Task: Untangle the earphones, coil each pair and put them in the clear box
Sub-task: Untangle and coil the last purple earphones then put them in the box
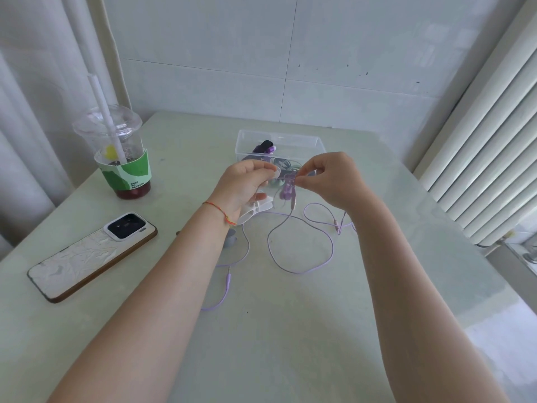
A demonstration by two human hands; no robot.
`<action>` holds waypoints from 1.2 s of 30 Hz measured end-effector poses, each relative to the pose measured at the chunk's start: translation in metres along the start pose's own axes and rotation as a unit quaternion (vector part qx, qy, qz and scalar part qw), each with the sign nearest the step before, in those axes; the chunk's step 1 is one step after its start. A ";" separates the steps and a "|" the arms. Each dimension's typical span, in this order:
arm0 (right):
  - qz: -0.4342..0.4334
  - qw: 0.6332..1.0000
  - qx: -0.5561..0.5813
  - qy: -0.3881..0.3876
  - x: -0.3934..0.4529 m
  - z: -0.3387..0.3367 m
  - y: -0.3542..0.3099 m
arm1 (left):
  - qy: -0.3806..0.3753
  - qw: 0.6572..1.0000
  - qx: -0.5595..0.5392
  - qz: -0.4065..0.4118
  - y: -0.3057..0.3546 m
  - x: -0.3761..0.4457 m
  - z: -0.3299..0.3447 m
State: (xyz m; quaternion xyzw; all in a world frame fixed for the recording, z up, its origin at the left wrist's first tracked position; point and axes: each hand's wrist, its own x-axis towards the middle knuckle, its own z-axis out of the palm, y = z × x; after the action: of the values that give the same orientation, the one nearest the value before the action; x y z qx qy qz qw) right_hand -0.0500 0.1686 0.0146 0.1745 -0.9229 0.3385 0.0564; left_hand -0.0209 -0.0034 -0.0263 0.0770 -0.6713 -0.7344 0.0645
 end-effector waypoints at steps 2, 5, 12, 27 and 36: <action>-0.001 1.000 -0.005 -0.007 0.000 0.000 -0.002 | -0.023 0.998 0.056 0.011 0.001 -0.001 0.001; -0.003 1.000 0.005 -0.014 -0.002 0.000 -0.004 | -0.083 0.991 0.099 0.025 0.002 -0.007 0.006; 0.006 0.999 0.017 -0.032 -0.002 -0.001 -0.002 | -0.047 0.999 -0.009 0.020 -0.002 -0.006 0.006; 0.003 0.985 0.078 -0.153 -0.009 0.006 -0.015 | -0.025 0.999 0.028 -0.012 0.004 -0.006 0.007; 0.042 0.964 0.199 -0.170 -0.005 -0.007 -0.004 | 0.073 0.995 0.006 -0.072 0.004 0.004 -0.011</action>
State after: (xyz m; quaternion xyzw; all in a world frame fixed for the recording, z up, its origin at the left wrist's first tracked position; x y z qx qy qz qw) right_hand -0.0438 0.1718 0.0213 0.1983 -0.8393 0.4830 -0.1518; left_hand -0.0222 -0.0157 -0.0235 0.1794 -0.6615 -0.7257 0.0600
